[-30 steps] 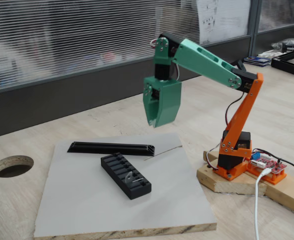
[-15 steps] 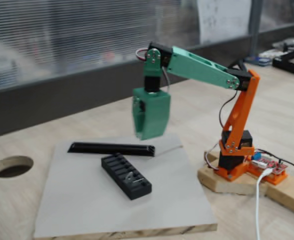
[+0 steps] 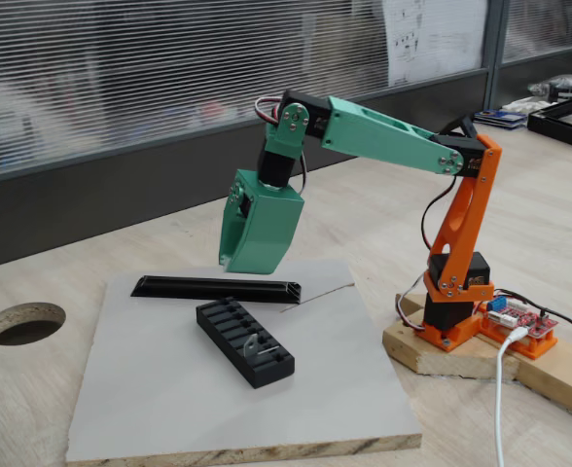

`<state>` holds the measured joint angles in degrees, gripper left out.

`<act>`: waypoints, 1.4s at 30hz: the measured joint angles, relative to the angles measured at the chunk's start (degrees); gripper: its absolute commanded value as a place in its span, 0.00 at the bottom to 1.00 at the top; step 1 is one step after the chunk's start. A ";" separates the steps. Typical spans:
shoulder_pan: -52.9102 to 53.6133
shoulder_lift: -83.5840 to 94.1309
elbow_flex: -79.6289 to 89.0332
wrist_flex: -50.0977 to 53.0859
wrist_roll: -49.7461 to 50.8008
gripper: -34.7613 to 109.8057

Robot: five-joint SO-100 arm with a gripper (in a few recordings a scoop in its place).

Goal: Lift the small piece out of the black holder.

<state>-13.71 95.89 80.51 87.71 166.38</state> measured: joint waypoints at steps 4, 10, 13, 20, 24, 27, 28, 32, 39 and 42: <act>0.35 0.00 0.00 0.00 0.00 0.33; -7.38 -7.21 0.00 0.00 0.00 0.33; -8.96 -10.37 0.00 0.00 0.00 0.33; -10.20 -10.90 0.00 0.00 0.00 0.33; -10.63 -10.90 0.00 0.00 0.00 0.33; -10.20 -10.90 0.00 0.00 0.00 0.33; -10.28 -10.90 0.00 0.00 0.00 0.33; -10.37 -10.90 0.00 0.00 0.00 0.37; -10.28 -10.90 0.09 0.00 0.00 0.52; -10.20 -10.90 0.09 0.00 0.00 0.54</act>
<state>-23.91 84.99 80.60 87.71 166.38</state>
